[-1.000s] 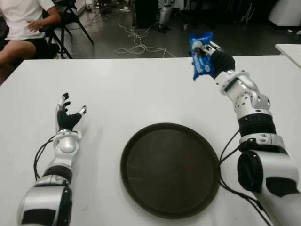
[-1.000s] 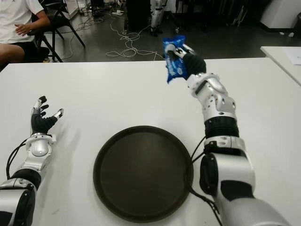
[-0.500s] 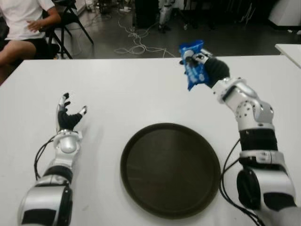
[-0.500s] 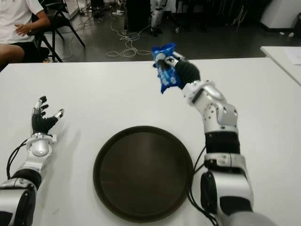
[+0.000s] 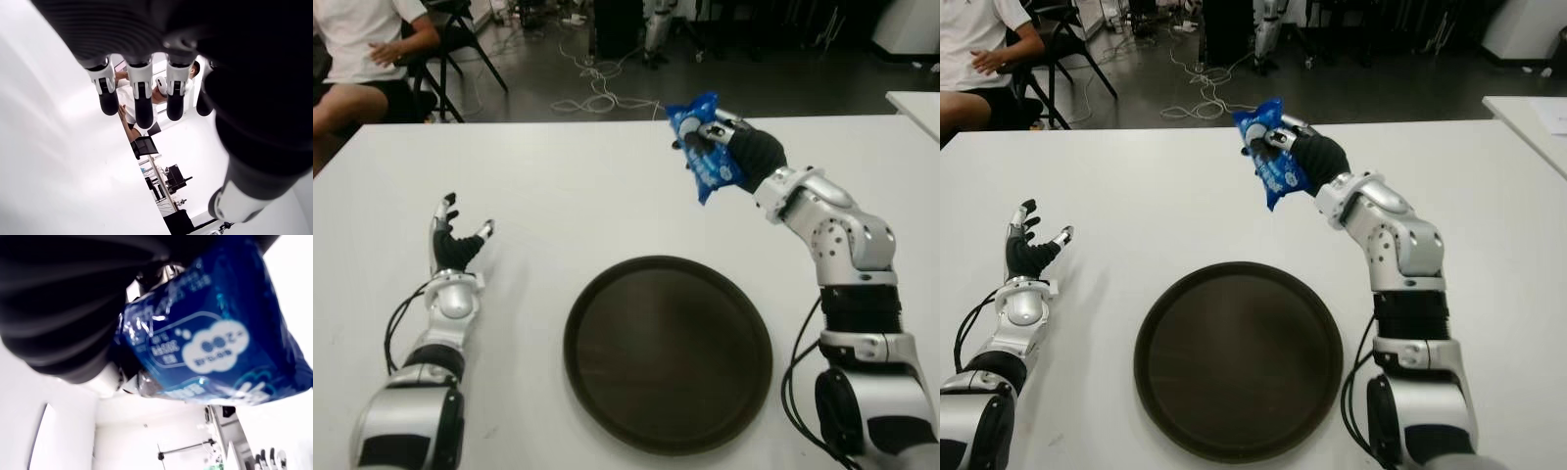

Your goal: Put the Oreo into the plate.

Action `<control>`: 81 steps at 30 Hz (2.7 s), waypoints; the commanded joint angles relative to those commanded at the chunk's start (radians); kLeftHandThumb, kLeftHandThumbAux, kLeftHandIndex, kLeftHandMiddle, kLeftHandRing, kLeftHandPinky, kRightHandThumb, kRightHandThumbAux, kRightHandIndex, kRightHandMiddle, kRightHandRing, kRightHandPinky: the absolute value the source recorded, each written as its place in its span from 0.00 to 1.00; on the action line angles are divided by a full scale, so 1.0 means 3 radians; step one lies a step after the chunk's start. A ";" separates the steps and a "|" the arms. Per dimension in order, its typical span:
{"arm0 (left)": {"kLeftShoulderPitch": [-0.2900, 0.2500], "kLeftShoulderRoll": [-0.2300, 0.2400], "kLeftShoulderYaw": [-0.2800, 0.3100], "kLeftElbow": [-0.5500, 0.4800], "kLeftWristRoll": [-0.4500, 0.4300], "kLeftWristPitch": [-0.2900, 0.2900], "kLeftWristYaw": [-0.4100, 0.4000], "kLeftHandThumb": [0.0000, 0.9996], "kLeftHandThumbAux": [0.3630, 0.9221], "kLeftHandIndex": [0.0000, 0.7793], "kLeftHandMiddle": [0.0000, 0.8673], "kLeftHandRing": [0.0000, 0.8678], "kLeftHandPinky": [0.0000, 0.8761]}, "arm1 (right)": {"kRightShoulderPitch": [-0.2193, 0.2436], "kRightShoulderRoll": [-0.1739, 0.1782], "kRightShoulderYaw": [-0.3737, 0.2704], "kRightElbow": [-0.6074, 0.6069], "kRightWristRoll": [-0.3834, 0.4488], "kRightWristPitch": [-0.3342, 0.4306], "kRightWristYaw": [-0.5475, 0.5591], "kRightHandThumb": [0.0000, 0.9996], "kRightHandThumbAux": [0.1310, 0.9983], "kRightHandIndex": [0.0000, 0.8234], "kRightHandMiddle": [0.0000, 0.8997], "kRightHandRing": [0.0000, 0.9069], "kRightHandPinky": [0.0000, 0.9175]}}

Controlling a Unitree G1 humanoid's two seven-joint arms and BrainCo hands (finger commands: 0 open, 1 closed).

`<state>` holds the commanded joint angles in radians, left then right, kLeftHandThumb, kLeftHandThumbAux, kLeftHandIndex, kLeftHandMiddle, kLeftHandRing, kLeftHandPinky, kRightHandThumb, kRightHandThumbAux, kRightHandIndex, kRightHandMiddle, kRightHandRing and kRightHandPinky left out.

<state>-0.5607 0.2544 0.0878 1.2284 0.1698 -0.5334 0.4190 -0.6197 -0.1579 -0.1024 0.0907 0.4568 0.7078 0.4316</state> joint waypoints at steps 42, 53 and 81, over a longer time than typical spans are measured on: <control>0.0002 0.0018 -0.0024 -0.0007 0.0026 -0.0038 -0.0007 0.00 0.78 0.10 0.15 0.13 0.11 | 0.0267 -0.0486 0.0829 -0.0145 -0.0610 -0.0358 0.0657 0.71 0.67 0.53 0.90 0.90 0.89; 0.0003 0.0017 -0.0033 -0.0019 0.0036 -0.0016 0.0018 0.00 0.76 0.10 0.14 0.12 0.10 | 0.0281 -0.0553 0.1010 -0.0093 -0.1009 -0.0646 0.0575 0.71 0.68 0.53 0.89 0.90 0.89; -0.0008 0.0041 -0.0051 0.0031 0.0058 -0.0016 0.0019 0.01 0.75 0.10 0.15 0.14 0.13 | 0.0323 -0.0997 0.1685 -0.0085 -0.2462 -0.1874 0.0613 0.71 0.68 0.53 0.91 0.90 0.88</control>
<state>-0.5631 0.2667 0.0725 1.2377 0.1871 -0.5383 0.4245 -0.5228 -0.4570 0.4031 0.0653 -0.2818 0.1456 0.6154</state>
